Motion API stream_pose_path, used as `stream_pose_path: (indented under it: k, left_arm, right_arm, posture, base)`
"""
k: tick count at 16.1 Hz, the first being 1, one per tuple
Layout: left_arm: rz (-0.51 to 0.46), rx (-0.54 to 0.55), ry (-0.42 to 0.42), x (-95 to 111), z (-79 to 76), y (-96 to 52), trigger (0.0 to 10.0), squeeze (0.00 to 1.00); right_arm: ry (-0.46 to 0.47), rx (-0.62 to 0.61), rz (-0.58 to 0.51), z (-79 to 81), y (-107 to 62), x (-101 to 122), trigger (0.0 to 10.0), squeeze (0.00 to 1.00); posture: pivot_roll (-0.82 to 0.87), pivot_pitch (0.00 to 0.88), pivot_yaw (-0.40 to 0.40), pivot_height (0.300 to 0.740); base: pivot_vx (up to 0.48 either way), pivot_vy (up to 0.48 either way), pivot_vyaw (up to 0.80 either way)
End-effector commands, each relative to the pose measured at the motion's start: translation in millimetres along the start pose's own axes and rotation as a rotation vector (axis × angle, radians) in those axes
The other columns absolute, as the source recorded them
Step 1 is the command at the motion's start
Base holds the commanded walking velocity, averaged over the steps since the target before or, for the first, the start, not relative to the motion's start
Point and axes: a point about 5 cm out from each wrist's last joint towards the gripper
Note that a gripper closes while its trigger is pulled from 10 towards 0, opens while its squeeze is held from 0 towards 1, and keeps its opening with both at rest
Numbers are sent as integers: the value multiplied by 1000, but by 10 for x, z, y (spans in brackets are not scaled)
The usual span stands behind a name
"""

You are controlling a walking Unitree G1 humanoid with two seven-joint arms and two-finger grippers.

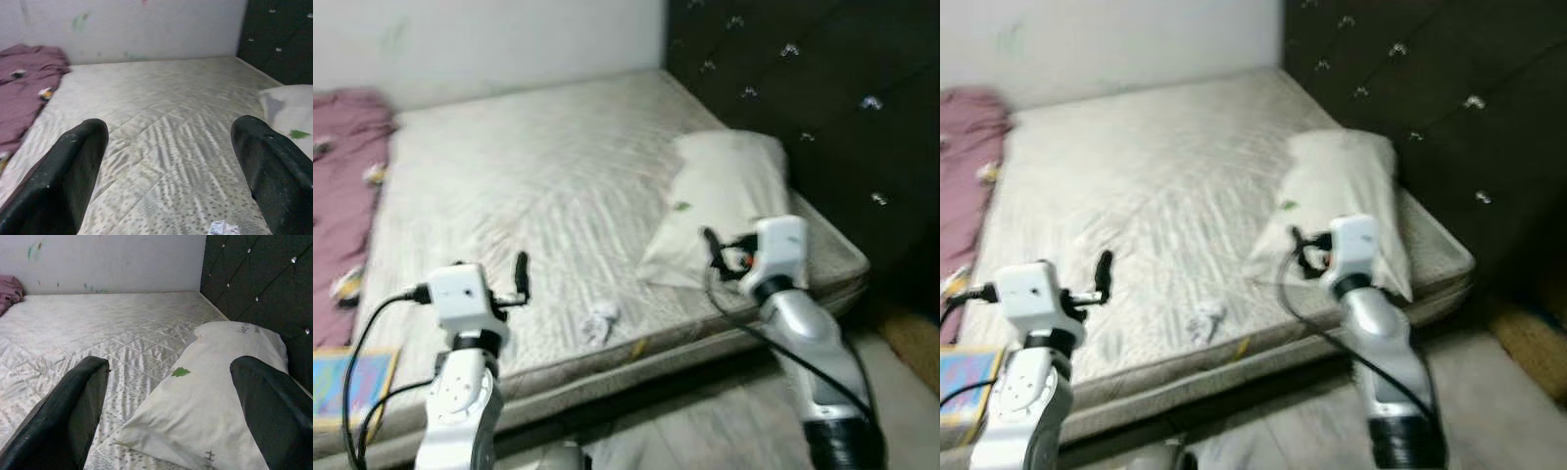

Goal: Clean up the room

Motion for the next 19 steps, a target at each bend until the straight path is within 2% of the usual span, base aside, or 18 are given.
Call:
stream_pose_path:
  k: [1,11,15,19]
  left_arm:
    - [-18,14,15,14,67,14,10000,0]
    - [-11,-13,22,7,59,29,10000,0]
    - [-18,-33,11,14,50,14,10000,0]
    - [-20,-45,4,12,29,16,10000,0]
  right_arm:
    - [12,31,-13,91,51,24,10000,0]
    - [8,30,-33,82,86,60,10000,0]
    - [38,6,-43,49,80,68,10000,0]
    - [57,-11,-22,30,106,49,10000,0]
  posture:
    - [31,0,-20,740]
    - [30,0,-22,740]
    - [28,0,-21,740]
    - [29,0,-27,740]
  base:
    - [0,0,800]
    - [0,0,800]
    - [0,0,0]
    - [274,0,0]
Point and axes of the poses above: a point about 5 cm out from each wrist's last joint towards the gripper, its own y axis pointing out of the wrist towards the gripper, its own x axis along the axis of the wrist's last joint, z = x × y, and after that the axes turned 4 degrees about y, right-handed
